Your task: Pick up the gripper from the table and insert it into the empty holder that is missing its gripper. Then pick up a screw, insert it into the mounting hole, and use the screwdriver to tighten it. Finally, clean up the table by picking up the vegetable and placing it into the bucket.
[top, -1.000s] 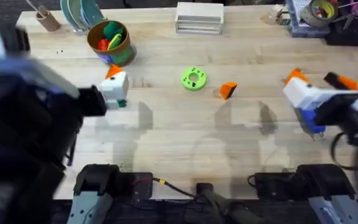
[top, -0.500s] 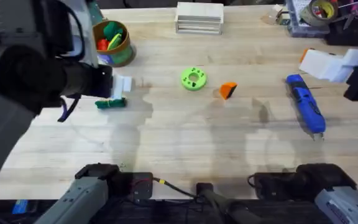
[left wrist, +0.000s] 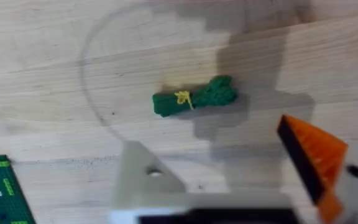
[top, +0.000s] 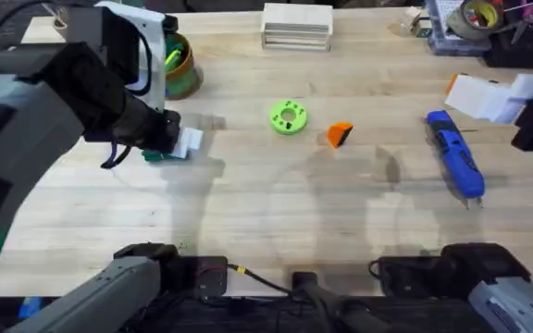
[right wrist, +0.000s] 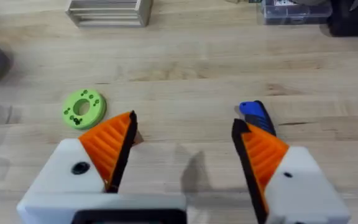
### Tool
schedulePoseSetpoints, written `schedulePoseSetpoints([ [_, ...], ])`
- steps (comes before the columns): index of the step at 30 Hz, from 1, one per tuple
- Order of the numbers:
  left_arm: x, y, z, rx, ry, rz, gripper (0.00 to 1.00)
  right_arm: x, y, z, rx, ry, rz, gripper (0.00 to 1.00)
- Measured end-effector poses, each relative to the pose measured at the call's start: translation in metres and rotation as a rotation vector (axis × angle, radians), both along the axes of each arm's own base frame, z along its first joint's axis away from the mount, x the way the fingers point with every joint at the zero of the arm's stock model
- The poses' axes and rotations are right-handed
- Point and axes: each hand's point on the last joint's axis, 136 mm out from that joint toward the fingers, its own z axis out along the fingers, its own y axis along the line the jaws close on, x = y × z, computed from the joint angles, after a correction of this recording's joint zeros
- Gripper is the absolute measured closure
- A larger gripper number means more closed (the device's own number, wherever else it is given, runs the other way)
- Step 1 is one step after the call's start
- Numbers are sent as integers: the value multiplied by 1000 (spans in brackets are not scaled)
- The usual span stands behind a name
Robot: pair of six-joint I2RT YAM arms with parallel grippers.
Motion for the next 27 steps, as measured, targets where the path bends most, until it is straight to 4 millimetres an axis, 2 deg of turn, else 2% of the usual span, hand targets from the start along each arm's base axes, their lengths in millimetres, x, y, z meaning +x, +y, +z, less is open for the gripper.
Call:
schedulePoseSetpoints([
  [5, 0, 0, -11, 5, 51, -14, 830, 0, 0, 0, -1, 0, 1, 15],
  [6, 0, 0, -13, 8, 58, -20, 956, 0, 0, 0, -4, 0, 2, 15],
  [7, 0, 0, -13, 8, 60, -21, 987, 0, 0, 0, -7, -1, 5, 15],
  [11, -2, 0, -11, 16, 59, -47, 987, 0, 0, 0, -16, -1, 11, 16],
  [12, -3, 1, -10, 22, 58, -61, 887, 0, 0, 0, -17, -1, 11, 15],
  [17, -4, 0, 4, 31, 3, -88, 93, 0, 0, 0, -23, -2, 15, 16],
  [18, -4, 0, 7, 30, -13, -91, 34, 0, 0, 0, -23, -2, 16, 15],
  [19, -4, -1, 11, 29, -31, -96, 23, 0, 0, 0, -25, -2, 17, 16],
  [21, -4, -4, 19, 18, -68, -115, 232, 0, 0, 0, -26, -2, 17, 15],
  [25, -7, -9, 35, -2, -140, -142, 859, 0, 0, 0, -26, -2, 17, 15],
  [26, -7, -10, 39, 0, -156, -151, 962, 0, 0, 0, -26, -2, 17, 15],
  [27, -8, -11, 42, -1, -173, -157, 988, 0, 0, 0, -26, -2, 17, 15],
])
